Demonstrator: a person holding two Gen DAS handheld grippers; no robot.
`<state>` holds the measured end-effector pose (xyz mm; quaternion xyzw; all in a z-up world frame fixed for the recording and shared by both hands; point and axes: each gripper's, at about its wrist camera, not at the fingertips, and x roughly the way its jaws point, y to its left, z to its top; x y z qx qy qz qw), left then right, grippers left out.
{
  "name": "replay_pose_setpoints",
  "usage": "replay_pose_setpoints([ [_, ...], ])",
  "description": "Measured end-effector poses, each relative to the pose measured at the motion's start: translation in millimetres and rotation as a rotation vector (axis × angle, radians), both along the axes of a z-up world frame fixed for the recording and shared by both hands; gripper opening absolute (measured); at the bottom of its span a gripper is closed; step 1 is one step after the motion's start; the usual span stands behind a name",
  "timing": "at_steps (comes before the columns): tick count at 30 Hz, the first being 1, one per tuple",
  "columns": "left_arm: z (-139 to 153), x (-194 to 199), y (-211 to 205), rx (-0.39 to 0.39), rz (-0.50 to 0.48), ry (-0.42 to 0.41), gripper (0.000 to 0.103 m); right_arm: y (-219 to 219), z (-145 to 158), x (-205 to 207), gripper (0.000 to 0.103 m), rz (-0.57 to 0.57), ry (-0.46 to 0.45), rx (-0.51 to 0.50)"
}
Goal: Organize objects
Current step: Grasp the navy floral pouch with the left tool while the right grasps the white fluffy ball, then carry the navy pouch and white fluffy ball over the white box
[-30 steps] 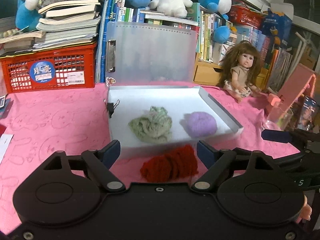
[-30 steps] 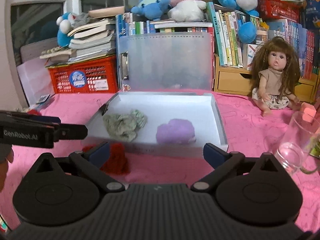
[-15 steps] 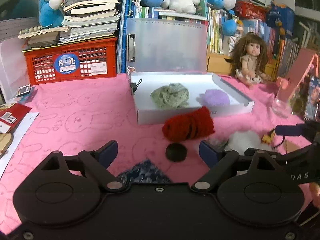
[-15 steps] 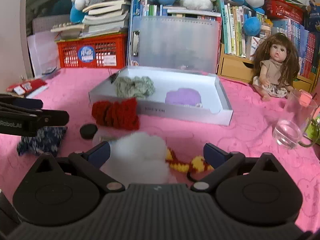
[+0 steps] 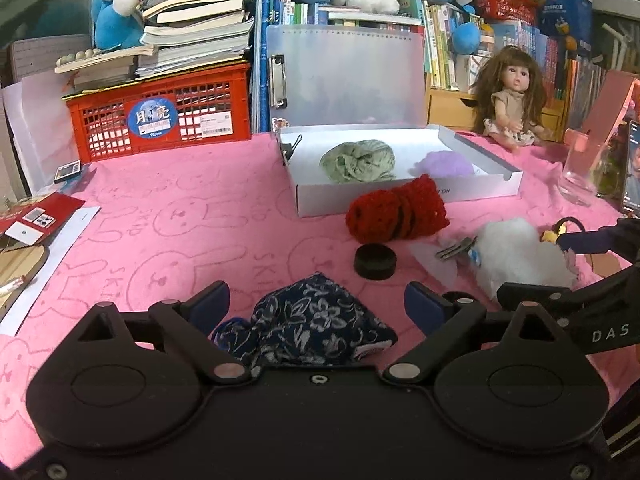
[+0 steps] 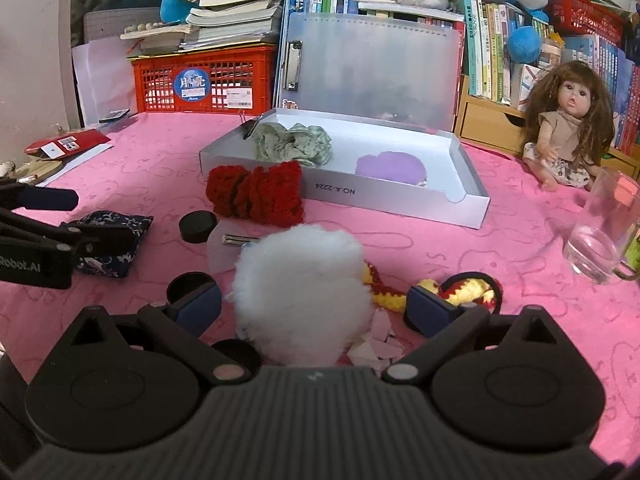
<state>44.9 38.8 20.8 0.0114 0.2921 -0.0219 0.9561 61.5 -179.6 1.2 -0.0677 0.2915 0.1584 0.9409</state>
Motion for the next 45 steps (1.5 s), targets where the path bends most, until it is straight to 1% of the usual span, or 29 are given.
replay_pose_setpoints([
  [3,-2,-1,2,-0.004,0.009,0.002,0.094,-1,0,-1,0.094,0.007,0.013,0.024],
  [5,-3,-2,4,-0.006,0.015,0.002,0.094,-1,0,-1,0.092,0.012,0.014,0.031],
  [9,-7,-3,7,-0.012,0.026,0.014,0.094,0,1,-3,0.084,0.011,-0.001,0.030],
  [16,-14,-4,7,-0.013,0.026,0.031,0.094,0,0,-3,0.079,0.000,-0.003,0.035],
  [17,-14,-4,8,-0.014,0.026,0.030,0.094,0,0,-3,0.077,-0.002,-0.004,0.036],
  [18,-15,-4,8,-0.015,0.026,0.028,0.094,0,0,-2,0.073,-0.002,-0.004,0.037],
  [20,-15,-5,8,-0.019,0.024,0.027,0.091,-1,1,-3,0.069,0.000,-0.005,0.041],
  [21,-15,-5,8,-0.021,0.024,0.026,0.083,-1,1,-3,0.066,0.002,-0.005,0.045],
  [23,-14,-6,7,-0.021,0.019,0.033,0.068,-1,2,-4,0.065,0.002,-0.001,0.053],
  [24,-14,-7,6,-0.004,0.026,0.025,0.057,-1,2,-4,0.064,0.000,-0.002,0.054],
  [25,-13,-8,5,0.009,0.029,0.018,0.050,-1,1,-4,0.064,-0.001,-0.004,0.059],
  [28,-9,-10,5,-0.004,0.023,0.009,0.042,-2,3,-5,0.062,-0.004,-0.006,0.071],
  [31,-5,-9,5,-0.014,0.018,0.005,0.039,-5,6,-6,0.062,-0.009,-0.010,0.095],
  [38,10,-6,0,-0.028,-0.007,-0.040,0.039,-10,16,-4,0.062,-0.026,-0.033,0.130],
  [45,28,17,4,-0.077,-0.006,-0.050,0.038,-20,29,8,0.062,-0.065,-0.046,0.164],
])
